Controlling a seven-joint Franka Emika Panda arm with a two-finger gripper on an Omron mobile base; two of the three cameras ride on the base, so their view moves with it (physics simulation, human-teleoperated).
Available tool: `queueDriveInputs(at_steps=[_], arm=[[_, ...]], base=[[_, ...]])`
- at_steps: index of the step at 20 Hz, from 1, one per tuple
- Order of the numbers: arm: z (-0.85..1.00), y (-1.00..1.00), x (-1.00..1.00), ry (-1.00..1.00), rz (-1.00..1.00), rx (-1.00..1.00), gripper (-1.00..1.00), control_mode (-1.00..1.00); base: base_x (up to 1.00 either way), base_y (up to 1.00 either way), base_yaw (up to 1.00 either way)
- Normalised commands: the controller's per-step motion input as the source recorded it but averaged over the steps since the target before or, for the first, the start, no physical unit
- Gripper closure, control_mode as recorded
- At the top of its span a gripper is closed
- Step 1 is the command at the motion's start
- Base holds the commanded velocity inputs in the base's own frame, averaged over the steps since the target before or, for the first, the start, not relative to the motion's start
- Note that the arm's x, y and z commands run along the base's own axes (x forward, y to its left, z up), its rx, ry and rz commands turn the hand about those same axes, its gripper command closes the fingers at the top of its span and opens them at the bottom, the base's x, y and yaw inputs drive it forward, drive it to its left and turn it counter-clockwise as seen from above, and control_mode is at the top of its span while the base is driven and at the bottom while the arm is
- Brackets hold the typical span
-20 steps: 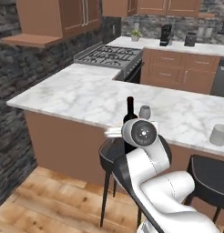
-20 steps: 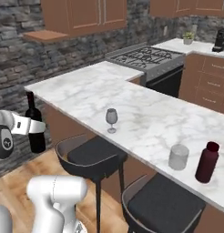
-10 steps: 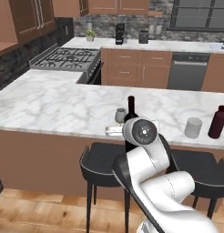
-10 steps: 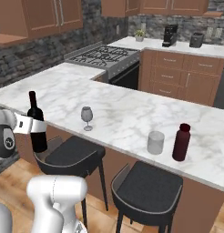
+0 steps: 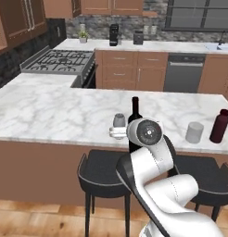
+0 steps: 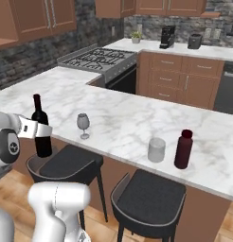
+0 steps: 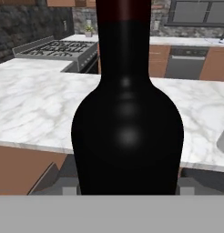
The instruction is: There is a wine glass and glass cup on the dining counter. Place the wine bottle next to the wine glass and the juice bottle next to the glass cup.
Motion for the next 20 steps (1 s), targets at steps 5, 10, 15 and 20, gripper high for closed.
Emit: queueDriveInputs(at_steps=[5,10,15,20], arm=[[0.00,0.00,0.00,0.00,0.00,0.00,1.00,1.00],[0.00,0.00,0.00,0.00,0.00,0.00,1.00,1.00],[0.00,0.00,0.00,0.00,0.00,0.00,1.00,1.00],[0.00,0.00,0.00,0.00,0.00,0.00,1.00,1.00]], base=[[0.33,0.10,0.00],[0.18,0.05,0.00],[0.01,0.00,-0.01],[0.00,0.00,0.00]])
